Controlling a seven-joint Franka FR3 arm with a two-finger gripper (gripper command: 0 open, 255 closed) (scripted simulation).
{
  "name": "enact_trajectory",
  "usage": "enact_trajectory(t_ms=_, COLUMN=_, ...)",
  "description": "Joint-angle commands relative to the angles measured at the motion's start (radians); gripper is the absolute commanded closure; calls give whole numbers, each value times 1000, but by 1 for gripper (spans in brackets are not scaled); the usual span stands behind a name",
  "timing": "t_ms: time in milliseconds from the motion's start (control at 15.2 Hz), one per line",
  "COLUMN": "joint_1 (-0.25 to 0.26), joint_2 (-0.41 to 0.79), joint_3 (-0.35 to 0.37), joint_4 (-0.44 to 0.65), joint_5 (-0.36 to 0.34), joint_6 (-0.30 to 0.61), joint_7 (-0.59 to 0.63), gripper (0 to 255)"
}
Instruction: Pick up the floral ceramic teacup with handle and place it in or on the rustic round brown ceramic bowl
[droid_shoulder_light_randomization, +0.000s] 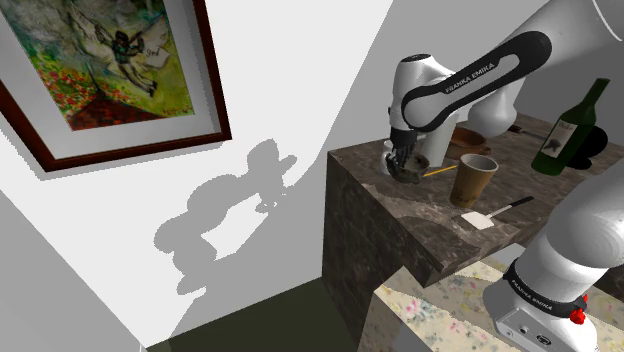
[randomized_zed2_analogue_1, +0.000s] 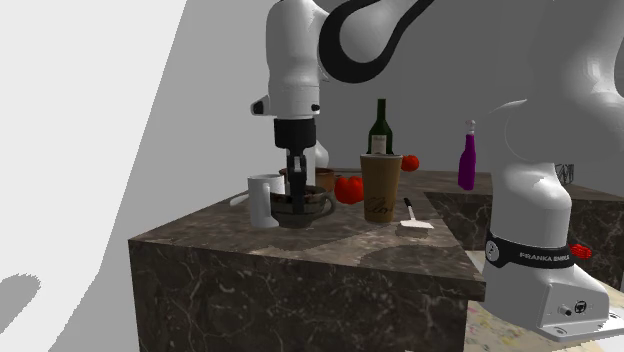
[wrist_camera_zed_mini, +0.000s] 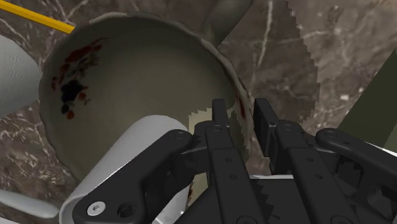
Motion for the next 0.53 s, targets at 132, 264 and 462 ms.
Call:
enact_trajectory(t_ms=132, joint_1=0, joint_2=-9, joint_3=-1, joint_4=5, joint_5=2, joint_6=-15, joint_7=-3, gripper=255)
enact_trajectory(t_ms=264, joint_1=1, joint_2=-27, joint_3=-2, joint_4=18, joint_5=7, joint_6=-46, joint_7=-8, gripper=255)
enact_trajectory(t_ms=462, joint_1=3, joint_2=-52, joint_3=-3, joint_4=39, joint_5=13, joint_6=-91, joint_7=-16, gripper=255)
